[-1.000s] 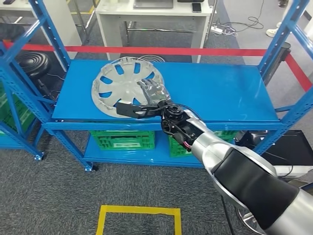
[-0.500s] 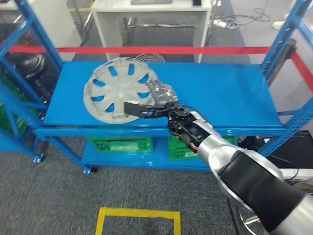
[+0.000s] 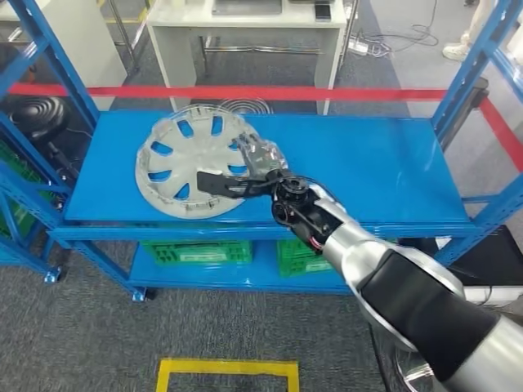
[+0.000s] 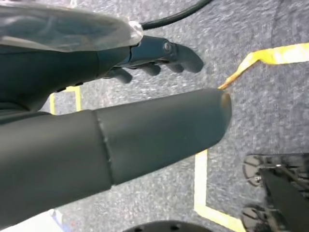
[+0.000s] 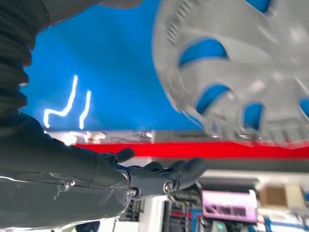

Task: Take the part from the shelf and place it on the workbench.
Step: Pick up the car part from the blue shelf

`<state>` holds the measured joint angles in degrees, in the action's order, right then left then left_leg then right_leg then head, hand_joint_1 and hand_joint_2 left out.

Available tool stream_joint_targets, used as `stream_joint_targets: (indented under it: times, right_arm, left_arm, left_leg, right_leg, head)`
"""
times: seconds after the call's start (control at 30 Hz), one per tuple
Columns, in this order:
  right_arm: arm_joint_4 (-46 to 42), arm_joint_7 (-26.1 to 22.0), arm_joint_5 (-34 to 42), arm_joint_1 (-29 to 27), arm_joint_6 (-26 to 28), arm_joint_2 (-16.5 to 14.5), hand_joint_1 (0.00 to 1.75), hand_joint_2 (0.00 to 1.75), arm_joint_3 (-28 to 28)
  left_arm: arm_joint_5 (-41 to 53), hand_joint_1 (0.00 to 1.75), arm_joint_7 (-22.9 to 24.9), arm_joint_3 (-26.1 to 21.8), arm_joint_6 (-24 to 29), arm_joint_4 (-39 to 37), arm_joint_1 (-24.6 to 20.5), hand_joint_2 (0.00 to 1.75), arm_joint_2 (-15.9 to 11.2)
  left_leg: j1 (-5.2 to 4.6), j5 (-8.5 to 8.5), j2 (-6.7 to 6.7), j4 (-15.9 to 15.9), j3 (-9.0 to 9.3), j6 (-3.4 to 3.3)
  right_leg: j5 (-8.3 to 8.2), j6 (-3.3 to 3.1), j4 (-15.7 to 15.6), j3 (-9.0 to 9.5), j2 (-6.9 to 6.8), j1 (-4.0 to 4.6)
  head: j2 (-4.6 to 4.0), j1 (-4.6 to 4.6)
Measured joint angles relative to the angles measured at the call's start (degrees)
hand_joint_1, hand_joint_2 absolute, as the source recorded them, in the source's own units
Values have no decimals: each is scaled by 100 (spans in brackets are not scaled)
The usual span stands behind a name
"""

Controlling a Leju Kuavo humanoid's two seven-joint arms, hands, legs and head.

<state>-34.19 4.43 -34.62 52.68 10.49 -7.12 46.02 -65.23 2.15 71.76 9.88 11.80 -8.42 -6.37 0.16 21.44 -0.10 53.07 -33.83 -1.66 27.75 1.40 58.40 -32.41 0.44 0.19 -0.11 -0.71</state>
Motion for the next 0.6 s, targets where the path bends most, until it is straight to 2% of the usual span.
stream_joint_targets:
  times: [0.03, 0.1, 0.13, 0.17, 0.2, 0.23, 0.27, 0.3, 0.33, 0.43, 0.47, 0.6]
  right_arm:
    - [-4, -1, 0, 10, -1, 6, 0, 175, -7]
    - [-7, -1, 0, -5, -3, 14, 0, 175, -9]
    - [-8, -1, 0, -33, -5, 17, 0, 175, -9]
    - [-8, -1, 0, -57, -5, 22, 0, 175, -9]
    - [-8, -1, 0, -68, -5, 27, 0, 175, -10]
    - [-8, -1, 0, -64, -4, 33, 0, 175, -11]
    - [-9, -2, 0, -50, -3, 41, 0, 175, -13]
    - [-11, -3, 0, -35, -4, 48, 0, 175, -14]
    - [-13, -4, 0, -29, -4, 53, 0, 175, -15]
    - [-20, -8, 0, -42, -5, 61, 0, 175, -16]
    - [-25, -11, 0, -41, -4, 63, 0, 175, -16]
    - [-34, -44, 0, -34, 1, 65, 0, 175, -17]
  left_arm:
    - [1, 0, -1, 0, 3, 0, -1, 0, 6]
    - [2, 0, -1, 0, 14, 0, -20, 0, 8]
    - [2, 0, -1, 0, 17, 0, -23, 0, 10]
    - [3, 0, -1, 0, 21, 0, -19, 0, 13]
    - [4, 0, -1, 0, 22, 0, -11, 0, 18]
    - [5, 0, -1, 0, 23, 0, -3, 0, 22]
    - [5, 0, -1, 0, 25, 0, 1, 0, 26]
    - [6, 0, -1, 0, 25, 0, -2, 0, 28]
    - [7, 0, -1, 0, 26, 0, -10, 0, 27]
    - [9, 0, -1, 1, 28, 0, -21, 0, 23]
    - [11, 0, -2, 2, 27, 0, -16, 0, 24]
    - [17, 0, -8, 2, 26, 0, -33, 0, 13]
  left_leg:
    - [6, 12, 3, -24, 41, -10]
    - [3, 58, 1, -17, 78, -29]
    - [3, 87, -4, -2, 93, -28]
    - [5, 124, -12, 22, 113, -22]
    - [7, 169, -20, 57, 137, -10]
    - [9, 220, -28, 98, 161, 9]
    - [2, 270, -34, 140, 174, 35]
    - [-5, 310, -38, 178, 173, 63]
    - [-12, 333, -41, 201, 165, 89]
    - [-16, 353, -41, 210, 168, 157]
    - [-20, 337, -40, 209, 176, 157]
    - [-33, 325, -33, 148, 240, 32]
  right_leg:
    - [146, 19, 338, -171, -19, -6]
    - [442, 50, 1171, -646, -17, -19]
    - [472, 63, 1421, -822, -19, -28]
    - [374, 73, 1441, -890, -19, -39]
    - [148, 81, 1193, -822, -20, -52]
    - [-135, 84, 758, -657, -22, -66]
    - [-335, 82, 331, -471, -19, -72]
    - [-447, 63, 6, -315, -13, -72]
    - [-468, 40, -163, -227, -5, -67]
    - [-434, -52, -225, -157, 9, -60]
    - [-435, -69, -235, -135, 15, -67]
    - [-427, -79, -255, -98, 37, -51]
  head:
    - [0, -21]
    - [0, -64]
    - [0, -82]
    - [0, -103]
    - [0, -126]
    - [0, -148]
    - [0, -161]
    - [0, -164]
    - [0, -160]
    - [0, -127]
    - [0, -107]
    - [0, -9]
